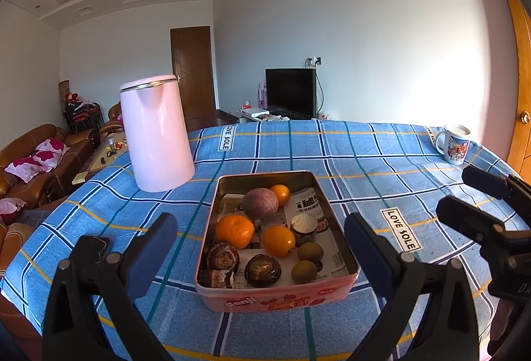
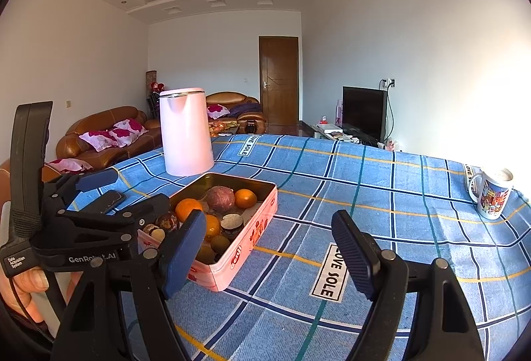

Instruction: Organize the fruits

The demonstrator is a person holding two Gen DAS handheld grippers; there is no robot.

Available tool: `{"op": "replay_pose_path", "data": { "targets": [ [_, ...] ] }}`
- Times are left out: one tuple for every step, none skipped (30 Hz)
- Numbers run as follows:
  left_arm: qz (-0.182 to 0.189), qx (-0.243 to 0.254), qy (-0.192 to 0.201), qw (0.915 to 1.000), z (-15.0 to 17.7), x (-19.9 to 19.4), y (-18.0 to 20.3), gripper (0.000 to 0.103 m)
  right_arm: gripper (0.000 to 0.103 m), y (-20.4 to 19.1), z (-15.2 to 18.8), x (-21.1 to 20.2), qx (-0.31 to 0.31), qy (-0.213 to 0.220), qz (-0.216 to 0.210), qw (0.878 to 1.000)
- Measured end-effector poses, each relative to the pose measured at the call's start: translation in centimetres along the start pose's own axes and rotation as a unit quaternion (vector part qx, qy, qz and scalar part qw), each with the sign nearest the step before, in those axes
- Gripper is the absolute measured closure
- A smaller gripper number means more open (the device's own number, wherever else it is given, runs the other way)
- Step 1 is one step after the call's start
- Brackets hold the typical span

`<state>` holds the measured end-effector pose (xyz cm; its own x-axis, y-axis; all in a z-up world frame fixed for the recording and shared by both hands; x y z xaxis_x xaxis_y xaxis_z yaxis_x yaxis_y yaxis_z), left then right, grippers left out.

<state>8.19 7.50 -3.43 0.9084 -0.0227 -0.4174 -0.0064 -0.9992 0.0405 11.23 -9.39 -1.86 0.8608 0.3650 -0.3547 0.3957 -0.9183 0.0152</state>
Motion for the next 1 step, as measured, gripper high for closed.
{"op": "replay_pose_path", "data": {
  "targets": [
    [0.000,0.003,0.000,1.0000,0.00,-0.04,0.04,0.000,0.024,0.22,0.05,0.14,-0.001,-0.002,0.003,1.000]
  ]
}}
Point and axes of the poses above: each gripper's, at about its wrist camera, not at the fingertips, and x roughly the way its jaws point, y to its right, z to its underside, the point moved 8 cm from there along x, roughly the way its jaws point, and after that the axes turned 9 degrees about z, right-handed, at the moved point
